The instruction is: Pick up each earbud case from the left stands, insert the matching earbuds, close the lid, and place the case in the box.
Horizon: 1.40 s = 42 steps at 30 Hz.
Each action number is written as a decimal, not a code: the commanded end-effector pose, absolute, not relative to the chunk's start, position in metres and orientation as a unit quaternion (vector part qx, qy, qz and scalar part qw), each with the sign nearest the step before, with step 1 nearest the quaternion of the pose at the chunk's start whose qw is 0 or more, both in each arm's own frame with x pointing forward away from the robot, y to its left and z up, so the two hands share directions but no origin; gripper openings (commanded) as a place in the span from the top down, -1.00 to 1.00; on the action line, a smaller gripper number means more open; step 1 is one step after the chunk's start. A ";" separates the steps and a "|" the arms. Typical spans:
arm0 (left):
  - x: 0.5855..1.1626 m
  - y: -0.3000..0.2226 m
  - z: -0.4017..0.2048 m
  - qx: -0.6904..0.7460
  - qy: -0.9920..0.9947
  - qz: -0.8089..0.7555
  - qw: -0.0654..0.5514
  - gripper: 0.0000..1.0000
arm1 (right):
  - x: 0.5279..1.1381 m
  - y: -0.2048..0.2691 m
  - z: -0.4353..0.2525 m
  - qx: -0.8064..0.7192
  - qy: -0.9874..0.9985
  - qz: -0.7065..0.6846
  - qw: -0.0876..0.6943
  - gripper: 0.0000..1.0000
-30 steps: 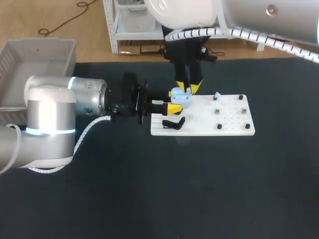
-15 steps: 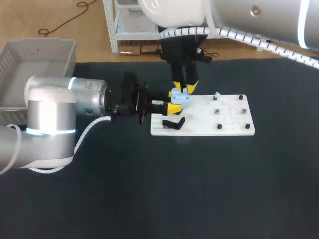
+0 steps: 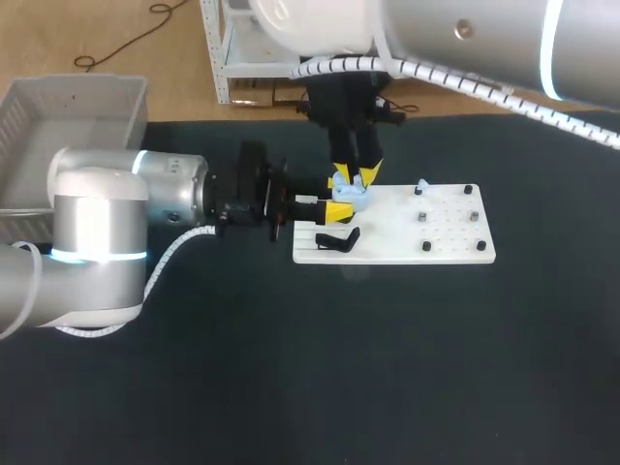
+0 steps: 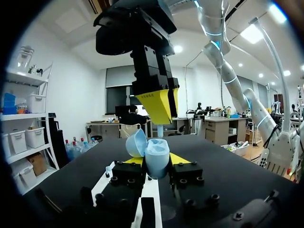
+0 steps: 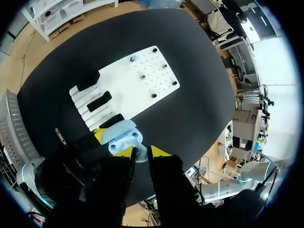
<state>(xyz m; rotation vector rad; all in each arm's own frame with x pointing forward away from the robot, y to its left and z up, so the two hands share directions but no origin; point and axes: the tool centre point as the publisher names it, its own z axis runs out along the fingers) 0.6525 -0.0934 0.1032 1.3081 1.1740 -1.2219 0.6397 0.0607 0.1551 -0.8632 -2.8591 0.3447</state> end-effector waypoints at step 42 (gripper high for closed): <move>0.653 -0.094 0.103 0.536 0.481 -0.501 0.480 1.00 | 0.647 0.057 0.145 -0.303 -0.943 0.107 0.081 -0.56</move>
